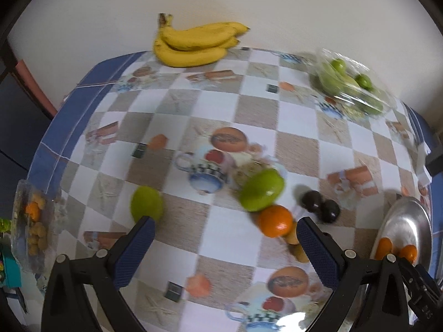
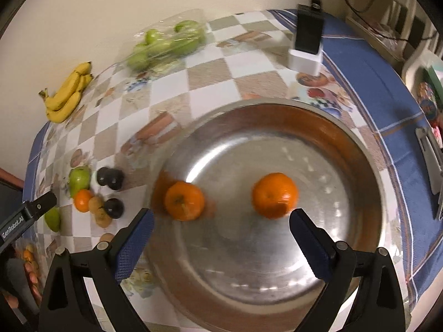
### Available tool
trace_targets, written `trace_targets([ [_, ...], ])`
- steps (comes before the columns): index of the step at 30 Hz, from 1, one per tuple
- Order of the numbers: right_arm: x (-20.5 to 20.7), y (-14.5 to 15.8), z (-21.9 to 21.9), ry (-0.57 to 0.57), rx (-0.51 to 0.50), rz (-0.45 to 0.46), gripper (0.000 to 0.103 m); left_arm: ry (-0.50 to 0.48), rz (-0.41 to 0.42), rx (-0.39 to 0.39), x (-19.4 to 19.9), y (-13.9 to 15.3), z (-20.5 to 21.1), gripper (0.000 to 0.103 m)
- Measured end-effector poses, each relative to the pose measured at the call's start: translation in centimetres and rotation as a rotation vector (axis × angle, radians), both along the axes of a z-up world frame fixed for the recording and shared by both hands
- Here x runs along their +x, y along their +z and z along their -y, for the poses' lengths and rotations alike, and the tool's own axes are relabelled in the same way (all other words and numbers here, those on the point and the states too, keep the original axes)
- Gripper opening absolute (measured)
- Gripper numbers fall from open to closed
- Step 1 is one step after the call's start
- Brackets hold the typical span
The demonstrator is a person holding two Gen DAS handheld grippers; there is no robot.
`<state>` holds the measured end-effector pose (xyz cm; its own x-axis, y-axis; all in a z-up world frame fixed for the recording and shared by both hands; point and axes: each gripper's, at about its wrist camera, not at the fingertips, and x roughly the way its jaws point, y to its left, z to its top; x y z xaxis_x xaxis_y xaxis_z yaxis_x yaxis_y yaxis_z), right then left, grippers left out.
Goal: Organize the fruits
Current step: 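Move both open tools back toward the fruit pile, then grasp the green apple with the left tool while the right tool grasps a dark plum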
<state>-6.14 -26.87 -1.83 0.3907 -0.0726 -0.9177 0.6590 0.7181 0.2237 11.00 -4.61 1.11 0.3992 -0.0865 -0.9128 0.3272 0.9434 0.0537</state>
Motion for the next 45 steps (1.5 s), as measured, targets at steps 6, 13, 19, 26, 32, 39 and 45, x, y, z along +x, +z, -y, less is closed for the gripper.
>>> trace_targets([
  [6, 1.9, 0.5, -2.2, 0.060, 0.025, 0.048, 0.098, 0.053, 0.006, -0.010, 1.9, -0.1, -3.3, 0.103],
  [13, 4.8, 1.3, -5.2, 0.147, 0.021, 0.096, 0.098, 0.096, 0.008, -0.039, 3.9, -0.4, -6.4, 0.103],
  [19, 7.7, 1.0, -7.3, 0.239, -0.017, 0.075, 0.098, 0.130, -0.005, -0.064, 5.4, -1.1, -8.5, 0.103],
  [26, 10.3, 0.1, -7.4, 0.276, -0.068, 0.016, 0.098, 0.138, 0.014, -0.050, 6.6, -1.7, -9.6, 0.103],
  [32, 11.8, -0.8, -7.1, 0.291, -0.058, -0.016, 0.098, 0.107, 0.012, -0.048, 7.0, -2.1, -9.5, 0.103],
  [39, 12.7, -1.2, -7.0, 0.330, -0.061, -0.031, 0.078, 0.110, -0.050, -0.084, 7.1, -3.3, -9.4, 0.096],
  [45, 13.5, -2.0, -7.4, 0.361, -0.054, -0.058, 0.060, 0.098, -0.092, -0.097, 7.1, -4.0, -9.1, 0.080],
])
